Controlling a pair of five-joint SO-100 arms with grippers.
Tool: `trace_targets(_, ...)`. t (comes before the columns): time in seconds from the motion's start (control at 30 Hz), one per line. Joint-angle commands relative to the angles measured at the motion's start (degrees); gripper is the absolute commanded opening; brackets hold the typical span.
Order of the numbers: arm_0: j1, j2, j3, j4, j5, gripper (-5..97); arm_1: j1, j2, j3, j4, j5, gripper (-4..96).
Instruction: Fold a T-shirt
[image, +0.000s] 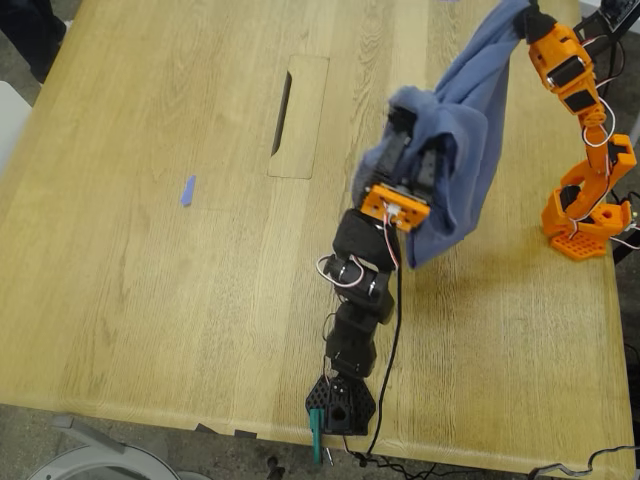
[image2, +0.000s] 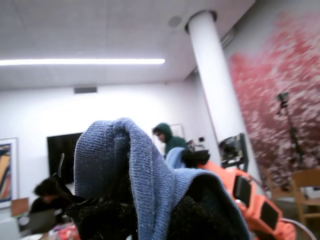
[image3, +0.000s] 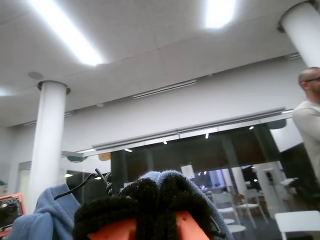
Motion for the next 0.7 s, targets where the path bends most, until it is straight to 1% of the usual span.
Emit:
trace_targets(0.0, 3.16, 7.38, -2.29, -0.97, -1.41, 0, -2.02, 2.29, -3.08, 0.7, -0.26, 0.0)
trace_targets(0.33, 15.91, 8.61, -2.29, 9.49, -2.37, 0, -11.07, 3.08, -3.08, 3.08, -0.79, 0.0)
trace_targets(0.5, 18.72, 9.05, -2.29, 12.92, -2.81, 0, -12.92, 4.31, -3.16, 5.54, -0.53, 0.0)
trace_targets(0.67, 23.82, 9.76, -1.67, 16.08, -4.48, 0, -13.27, 6.5, -3.69, 10.02, -0.44, 0.0)
